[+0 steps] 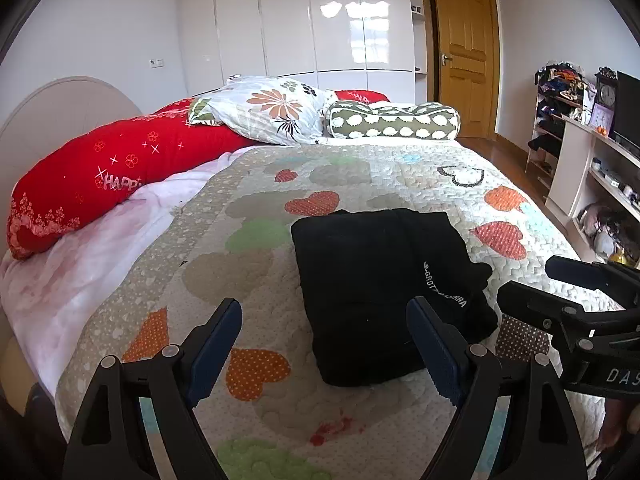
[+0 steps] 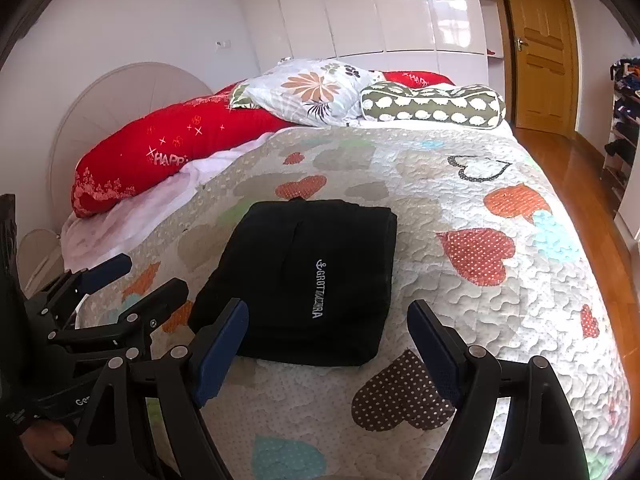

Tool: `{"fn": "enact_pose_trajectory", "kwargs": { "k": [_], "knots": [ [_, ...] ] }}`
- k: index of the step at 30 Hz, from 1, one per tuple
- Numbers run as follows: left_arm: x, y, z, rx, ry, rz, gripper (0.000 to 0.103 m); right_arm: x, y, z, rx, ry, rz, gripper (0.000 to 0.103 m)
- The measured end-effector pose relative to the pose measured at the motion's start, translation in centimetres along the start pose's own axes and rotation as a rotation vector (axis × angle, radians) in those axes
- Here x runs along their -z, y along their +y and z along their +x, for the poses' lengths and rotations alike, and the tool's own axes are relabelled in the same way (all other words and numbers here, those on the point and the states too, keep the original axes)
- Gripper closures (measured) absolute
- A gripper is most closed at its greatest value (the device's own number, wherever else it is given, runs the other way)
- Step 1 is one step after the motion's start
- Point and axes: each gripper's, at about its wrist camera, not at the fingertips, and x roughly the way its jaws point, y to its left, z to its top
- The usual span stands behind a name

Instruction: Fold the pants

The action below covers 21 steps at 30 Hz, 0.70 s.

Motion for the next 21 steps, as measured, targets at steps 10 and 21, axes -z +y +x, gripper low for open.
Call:
{"fn": "enact_pose_trajectory", "kwargs": {
  "k": [10,21],
  "knots": [
    [-0.1,-0.01,0.41,0.005,0.007,-0.016,0.018,0.16,0.02,0.23,0.001,0.009,0.003,0.02],
    [-0.02,-0.14,0.76,0.01,0.015,-0.019,0.018,0.39,-0.52,0.72,0.001,0.024,0.005,0.02]
  ]
}}
